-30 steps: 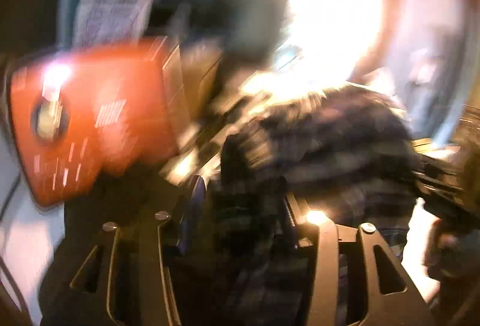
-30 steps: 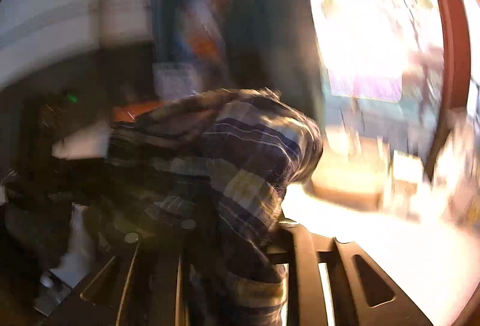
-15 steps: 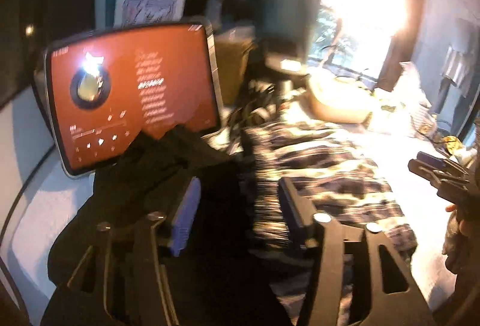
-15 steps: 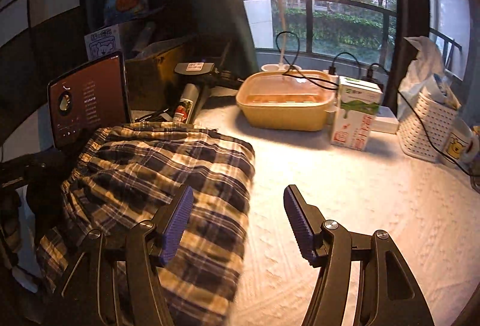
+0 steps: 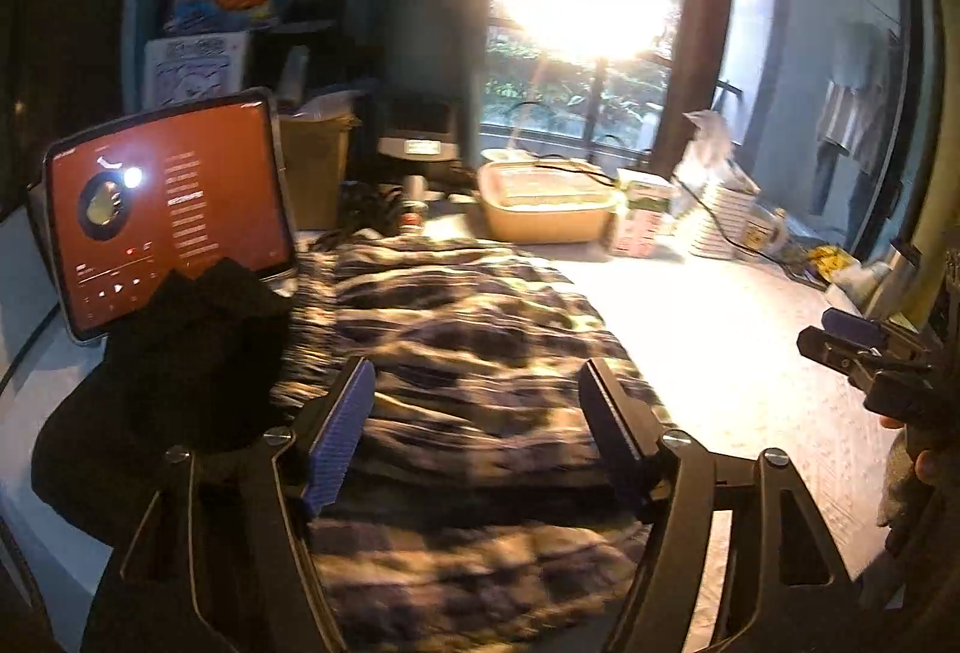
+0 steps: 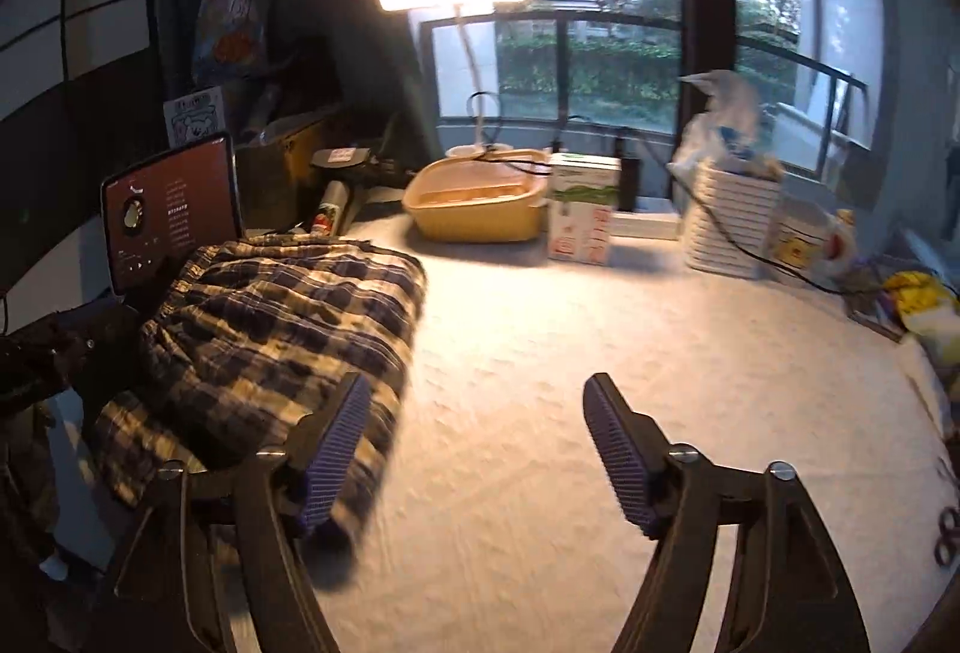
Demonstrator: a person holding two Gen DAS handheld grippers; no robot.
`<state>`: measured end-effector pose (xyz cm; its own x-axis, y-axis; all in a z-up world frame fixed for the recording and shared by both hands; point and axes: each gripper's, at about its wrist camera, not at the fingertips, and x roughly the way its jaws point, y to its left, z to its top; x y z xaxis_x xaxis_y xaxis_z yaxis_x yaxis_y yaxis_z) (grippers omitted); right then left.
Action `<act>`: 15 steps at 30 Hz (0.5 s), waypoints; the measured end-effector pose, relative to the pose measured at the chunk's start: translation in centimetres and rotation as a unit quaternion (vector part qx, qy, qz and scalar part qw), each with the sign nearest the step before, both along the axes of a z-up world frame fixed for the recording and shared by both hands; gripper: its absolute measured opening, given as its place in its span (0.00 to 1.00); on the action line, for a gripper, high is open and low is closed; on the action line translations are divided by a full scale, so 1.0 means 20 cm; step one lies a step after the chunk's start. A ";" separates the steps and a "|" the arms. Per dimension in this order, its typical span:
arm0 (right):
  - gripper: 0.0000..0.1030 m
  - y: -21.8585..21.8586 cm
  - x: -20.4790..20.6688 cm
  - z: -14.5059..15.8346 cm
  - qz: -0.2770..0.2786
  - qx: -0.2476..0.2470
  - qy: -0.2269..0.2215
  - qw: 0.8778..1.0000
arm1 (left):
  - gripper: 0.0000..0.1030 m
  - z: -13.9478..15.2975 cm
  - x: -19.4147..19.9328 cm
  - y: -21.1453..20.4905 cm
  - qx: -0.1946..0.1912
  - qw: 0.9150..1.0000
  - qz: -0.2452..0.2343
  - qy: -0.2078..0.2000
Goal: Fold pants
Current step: 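Lower the folded pants onto the bed corner and open both tools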
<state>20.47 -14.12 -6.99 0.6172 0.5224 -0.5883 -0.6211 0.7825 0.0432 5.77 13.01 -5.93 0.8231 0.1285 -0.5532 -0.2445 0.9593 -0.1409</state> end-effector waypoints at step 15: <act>1.00 -0.45 -0.36 0.24 -0.075 0.038 -0.080 0.993 | 0.98 0.25 -0.19 -0.37 0.037 0.994 -0.047 -0.087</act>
<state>13.22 -23.13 -2.12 0.7738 0.4567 -0.4389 -0.5011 0.8652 0.0168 1.96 5.59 -0.99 0.9155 0.0809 -0.3941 -0.1310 0.9861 -0.1018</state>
